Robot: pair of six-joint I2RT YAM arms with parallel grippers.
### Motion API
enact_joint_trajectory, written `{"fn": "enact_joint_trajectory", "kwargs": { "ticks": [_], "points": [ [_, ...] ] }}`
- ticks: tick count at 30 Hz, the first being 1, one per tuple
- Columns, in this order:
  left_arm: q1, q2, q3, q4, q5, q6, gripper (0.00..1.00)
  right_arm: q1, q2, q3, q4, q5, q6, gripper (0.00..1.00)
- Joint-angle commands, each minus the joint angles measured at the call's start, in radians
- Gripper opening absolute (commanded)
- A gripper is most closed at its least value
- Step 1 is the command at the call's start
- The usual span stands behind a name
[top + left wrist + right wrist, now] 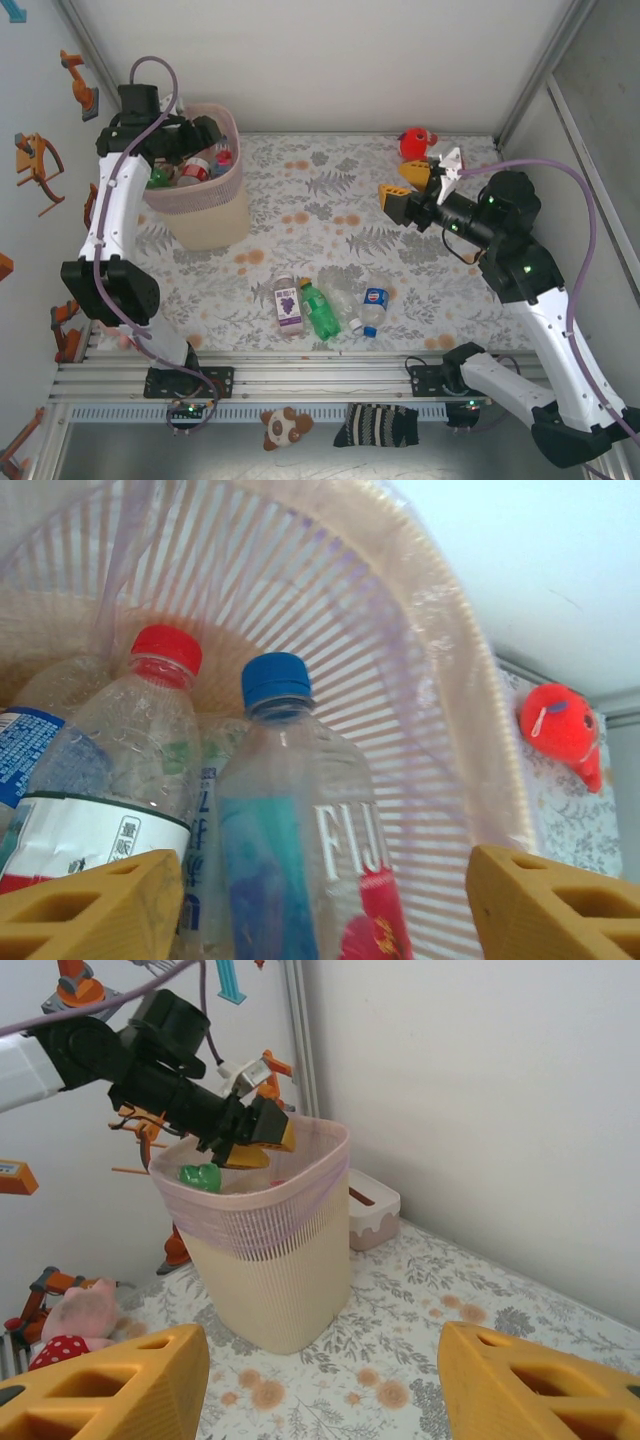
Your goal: Put the plastic bottles in the bin
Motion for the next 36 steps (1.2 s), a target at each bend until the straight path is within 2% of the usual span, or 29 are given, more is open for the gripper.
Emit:
{"fn": "enact_joint_trajectory", "kwargs": {
  "ticks": [1,7,13,19,23,29,36],
  "points": [
    [0.001,-0.044,0.018,-0.022,0.042,0.005,0.67,0.007,0.002,0.013,-0.021,0.011,-0.003,0.61],
    [-0.016,-0.071,-0.064,0.050,0.143,-0.019,0.56,0.006,-0.002,-0.003,-0.016,0.008,0.011,0.60],
    [-0.042,-0.058,-0.153,0.137,0.250,-0.040,0.53,0.006,0.001,-0.016,-0.014,0.004,0.019,0.60],
    [-0.048,-0.054,-0.208,0.118,0.190,-0.033,0.54,0.006,0.006,-0.033,-0.019,0.009,0.039,0.60],
    [-0.046,-0.082,-0.213,0.134,0.188,-0.033,0.54,0.006,0.016,-0.039,-0.038,0.042,0.068,0.59],
    [-0.031,-0.168,-0.212,0.194,0.184,-0.050,0.60,0.006,0.049,-0.054,-0.120,0.160,0.179,0.58],
    [-0.021,-0.260,-0.247,0.241,0.168,-0.057,0.61,0.006,0.104,-0.072,-0.279,0.339,0.321,0.56]
  ]
}}
